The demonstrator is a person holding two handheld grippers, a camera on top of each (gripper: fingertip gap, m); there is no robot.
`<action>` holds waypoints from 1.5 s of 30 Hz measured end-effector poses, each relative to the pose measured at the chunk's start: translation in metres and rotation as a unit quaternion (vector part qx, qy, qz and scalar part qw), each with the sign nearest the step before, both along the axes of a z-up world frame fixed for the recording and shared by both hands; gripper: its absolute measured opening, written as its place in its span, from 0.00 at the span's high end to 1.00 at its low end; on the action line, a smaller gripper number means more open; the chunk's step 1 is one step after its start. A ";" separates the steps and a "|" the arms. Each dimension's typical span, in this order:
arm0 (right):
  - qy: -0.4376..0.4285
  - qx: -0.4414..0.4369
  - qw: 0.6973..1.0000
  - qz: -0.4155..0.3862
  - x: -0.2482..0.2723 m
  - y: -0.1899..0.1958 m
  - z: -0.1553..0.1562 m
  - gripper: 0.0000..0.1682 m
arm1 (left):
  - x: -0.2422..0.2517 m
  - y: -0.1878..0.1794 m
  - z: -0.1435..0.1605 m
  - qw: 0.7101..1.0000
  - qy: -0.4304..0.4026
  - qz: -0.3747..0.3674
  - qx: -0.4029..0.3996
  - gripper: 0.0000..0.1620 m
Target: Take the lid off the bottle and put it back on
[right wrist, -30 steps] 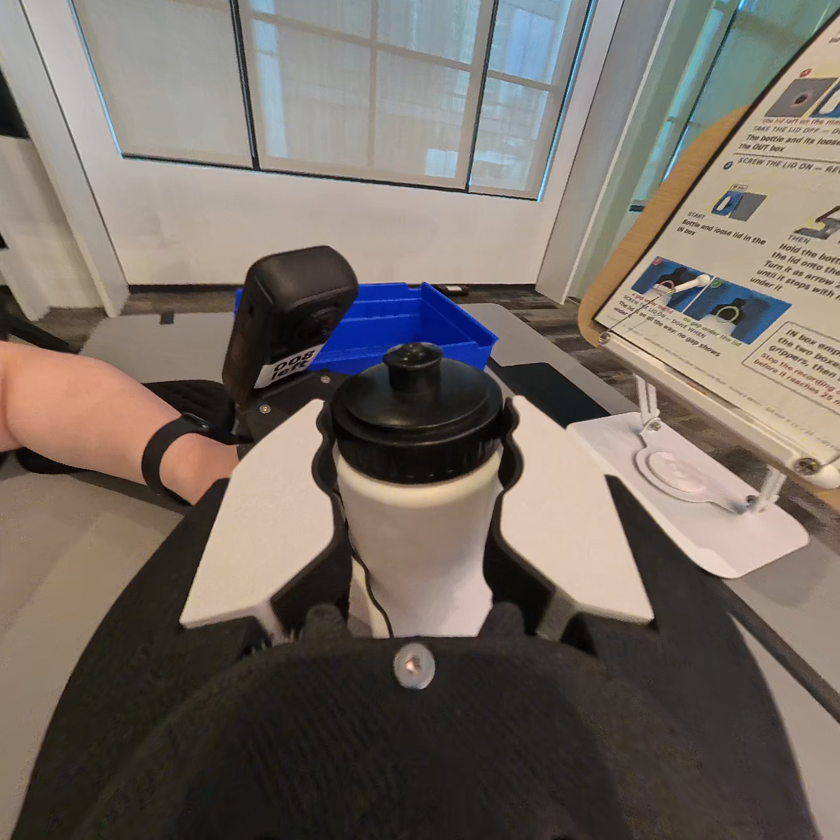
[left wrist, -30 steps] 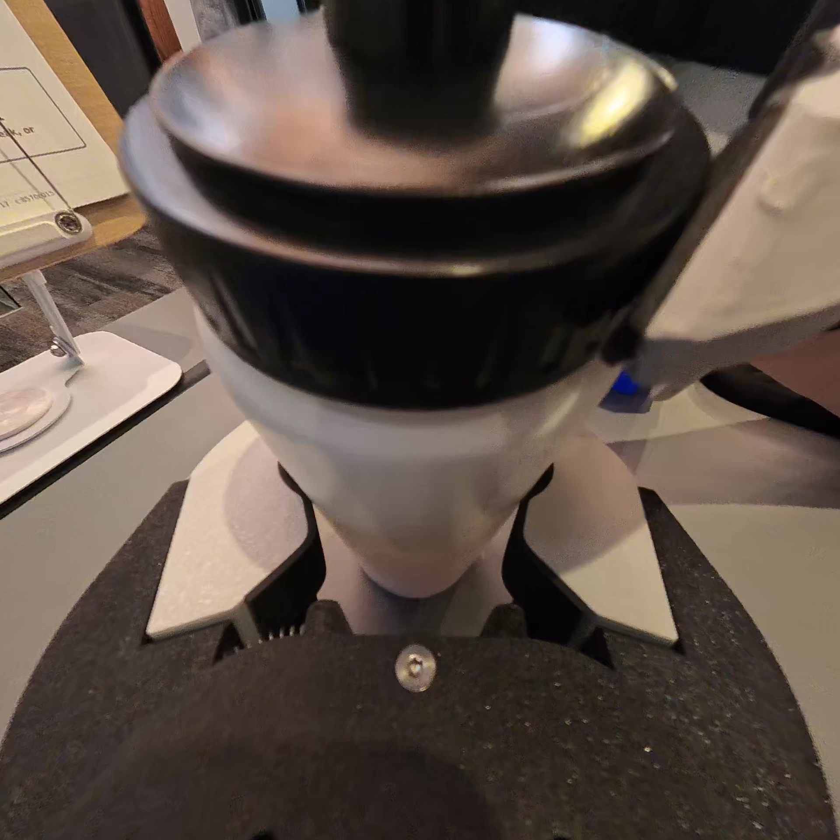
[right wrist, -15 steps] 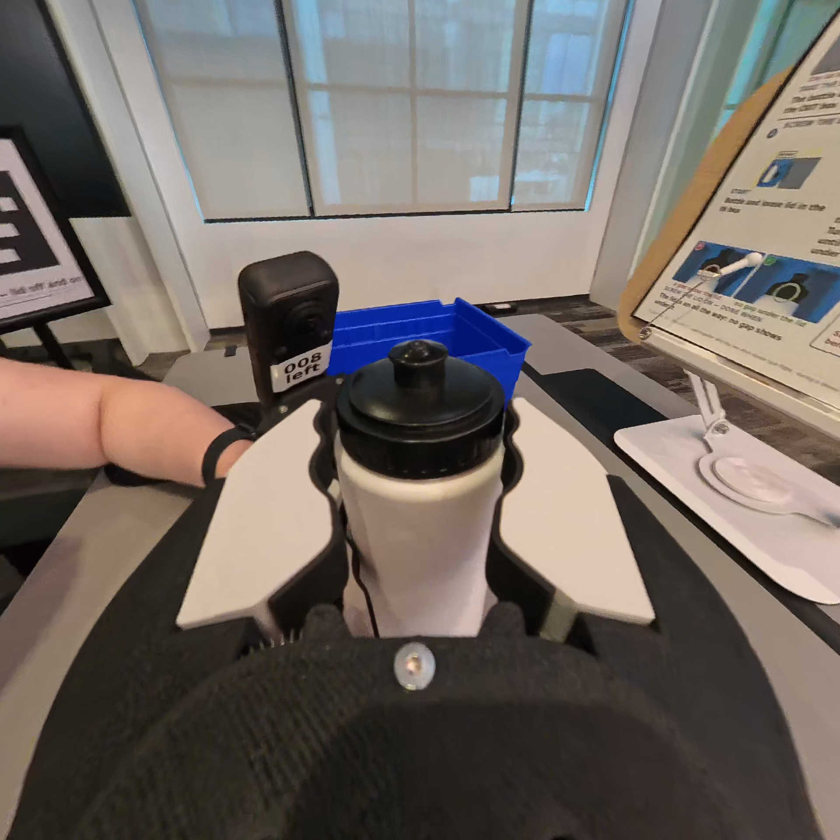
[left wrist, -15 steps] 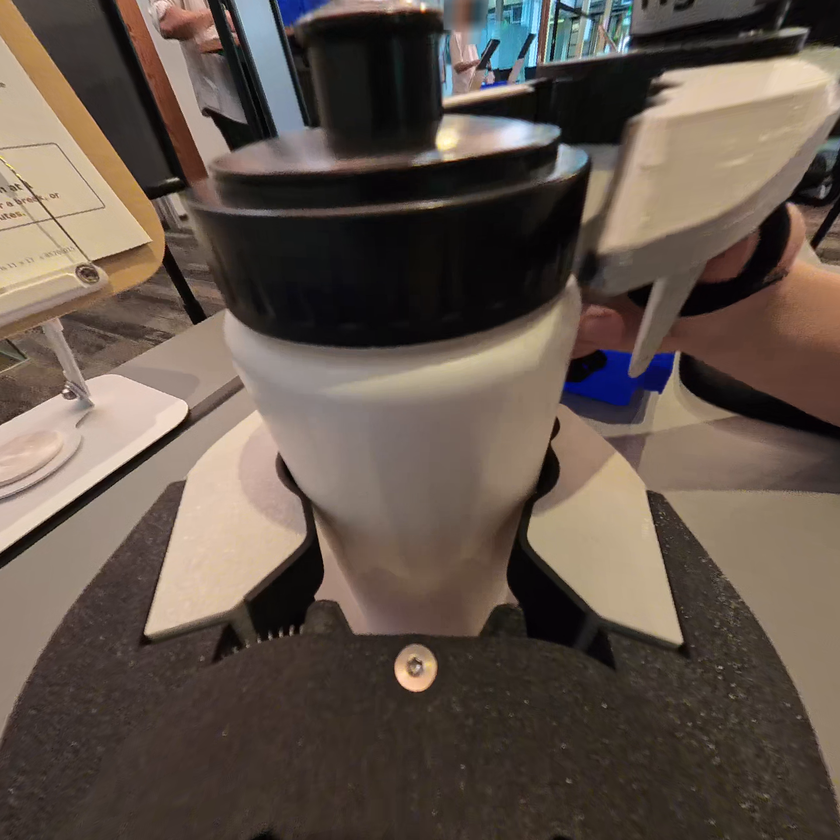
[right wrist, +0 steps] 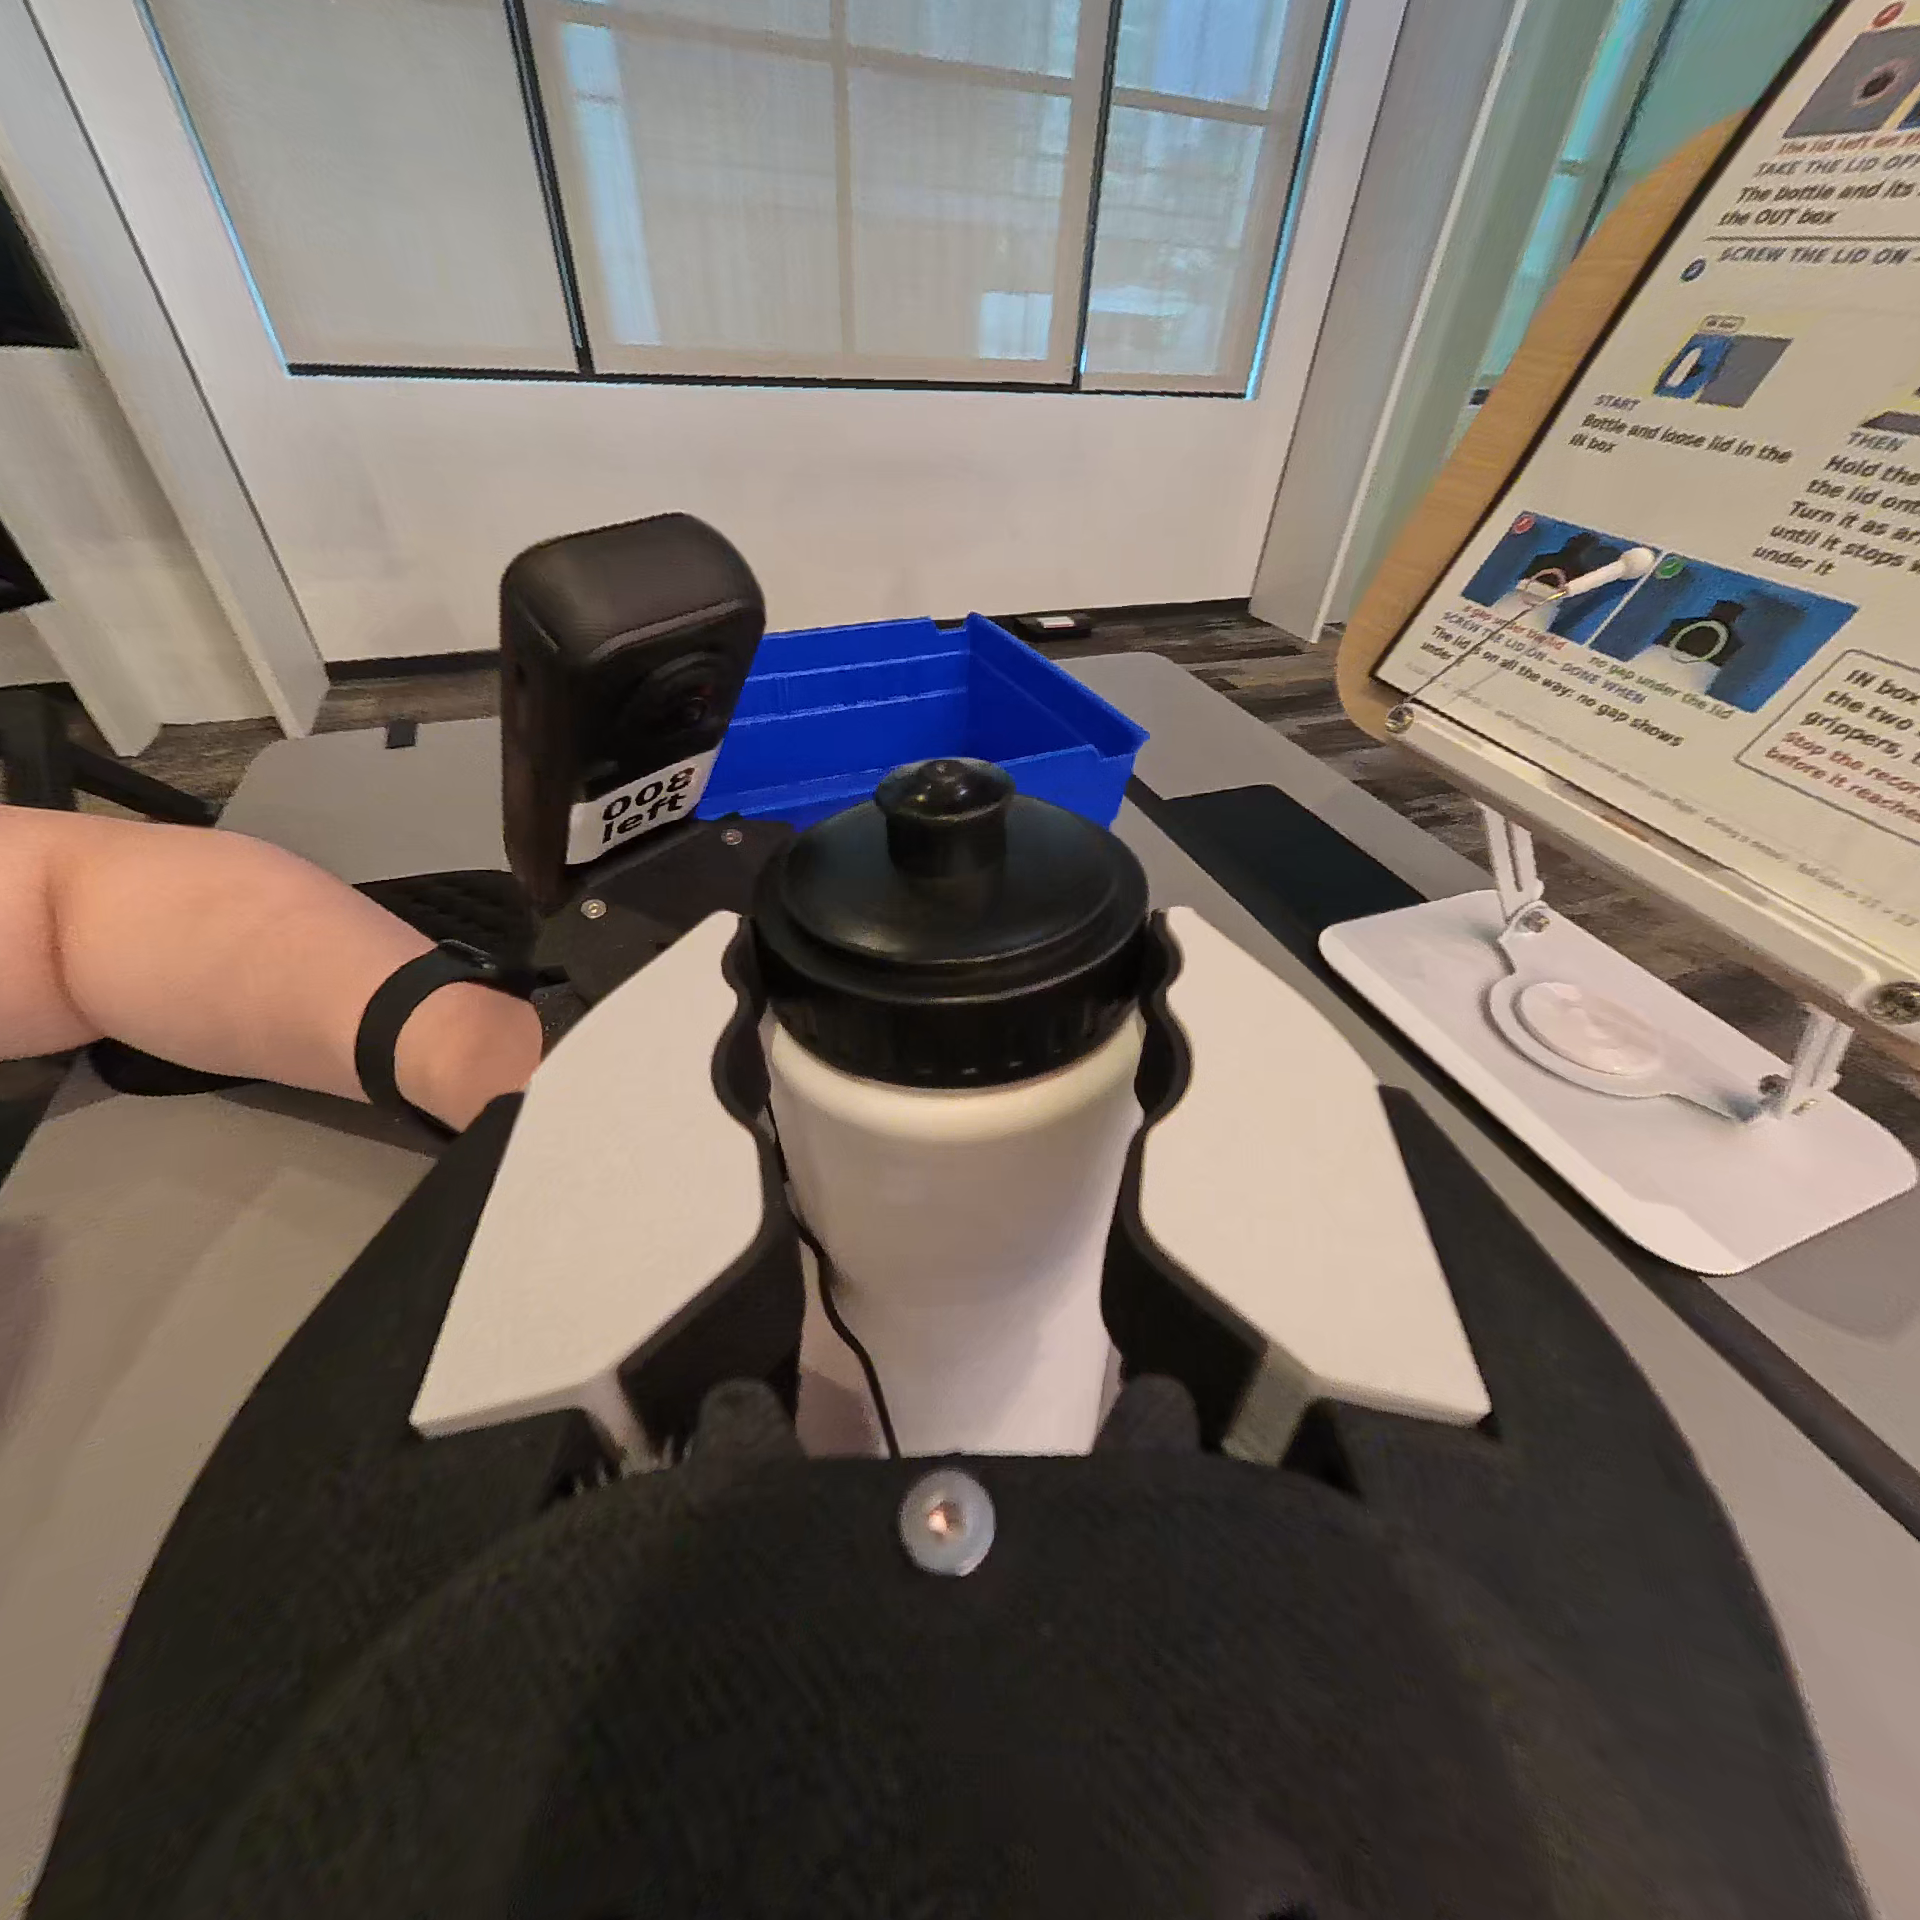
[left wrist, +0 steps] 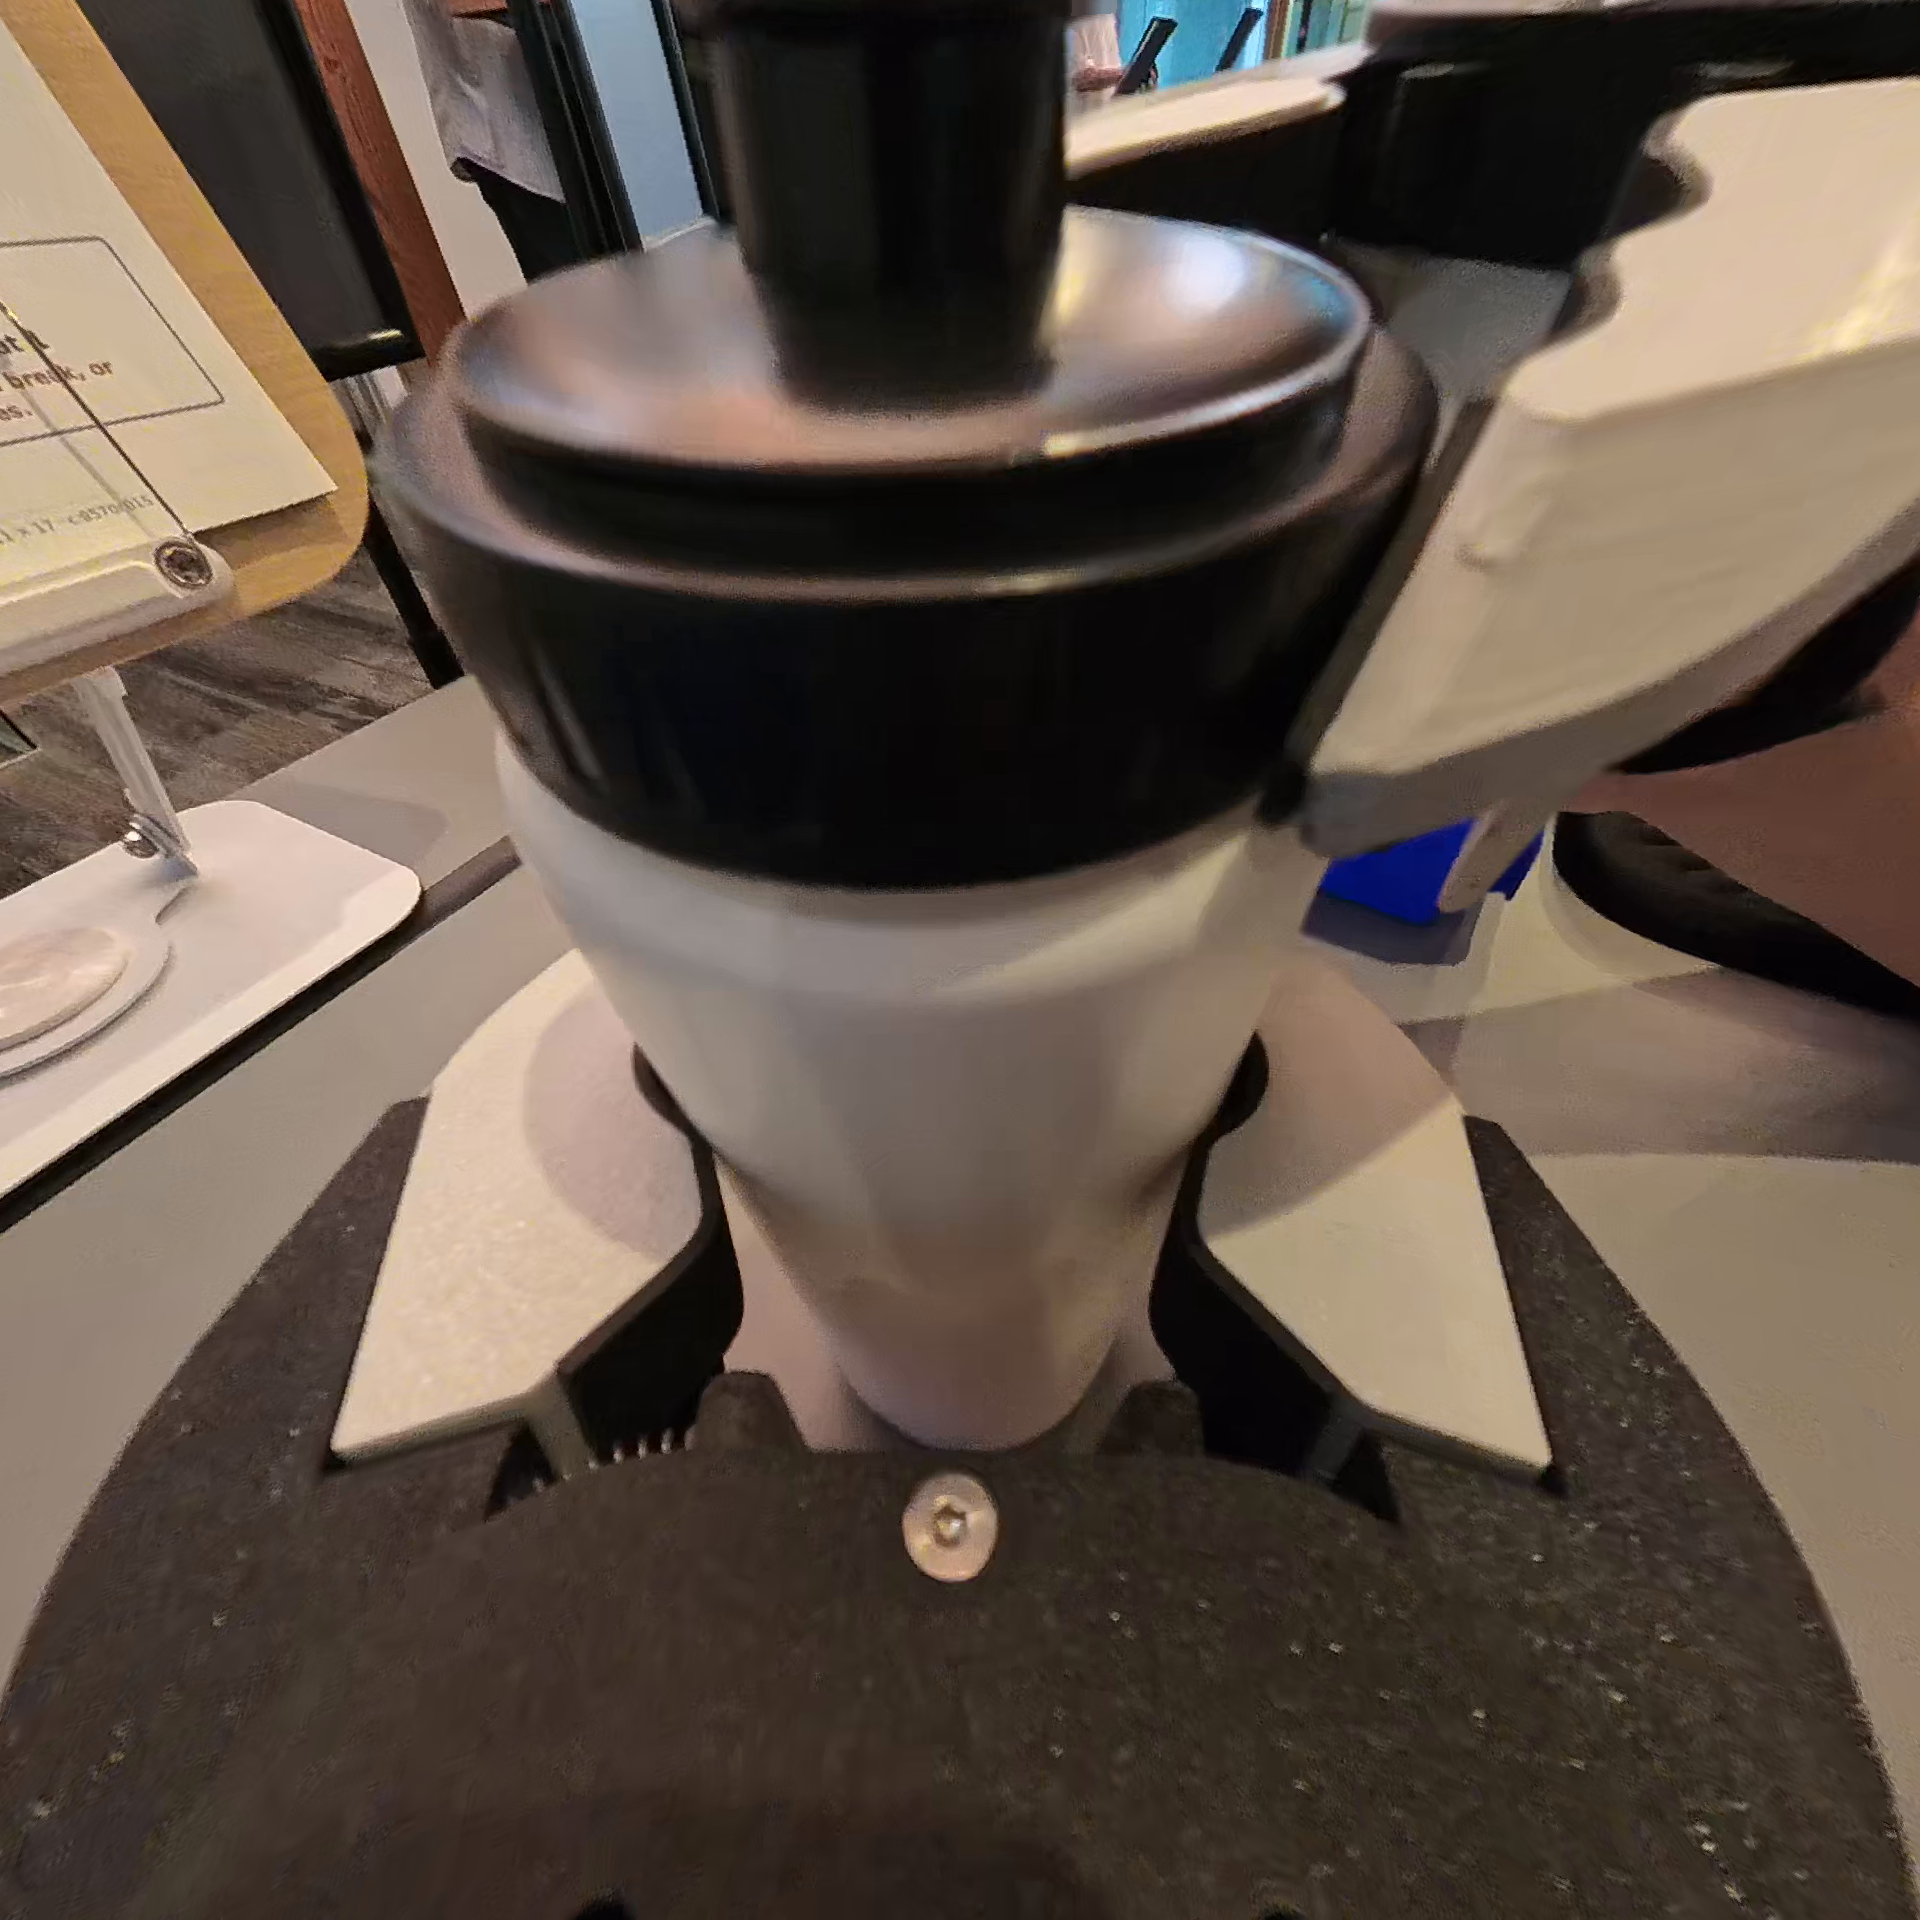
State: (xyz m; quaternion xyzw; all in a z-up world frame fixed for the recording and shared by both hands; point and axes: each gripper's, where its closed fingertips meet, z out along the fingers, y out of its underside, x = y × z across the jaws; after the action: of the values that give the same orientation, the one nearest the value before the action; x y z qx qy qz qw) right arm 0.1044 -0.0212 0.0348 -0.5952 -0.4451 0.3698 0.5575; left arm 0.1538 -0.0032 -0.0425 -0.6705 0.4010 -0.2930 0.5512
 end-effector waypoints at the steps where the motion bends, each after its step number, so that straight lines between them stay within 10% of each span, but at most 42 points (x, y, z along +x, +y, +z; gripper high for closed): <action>1: -0.005 0.006 1.000 -0.007 0.000 0.000 0.000 0.57 | 0.000 0.000 0.000 1.000 0.000 0.001 0.000 0.38; 26: -0.031 0.035 0.996 -0.078 -0.003 0.005 0.001 0.58 | -0.005 0.008 -0.003 0.999 0.014 0.024 -0.024 0.39; 45: -0.045 0.006 0.998 0.053 0.000 -0.012 0.000 0.56 | 0.009 -0.013 0.020 0.995 -0.053 -0.075 0.024 0.34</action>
State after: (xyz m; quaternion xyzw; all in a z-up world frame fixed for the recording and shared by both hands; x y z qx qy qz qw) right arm 0.1042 -0.0329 0.0345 -0.5834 -0.5031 0.3686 0.5202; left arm 0.1625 -0.0161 -0.0225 -0.6088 0.4272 -0.3590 0.5639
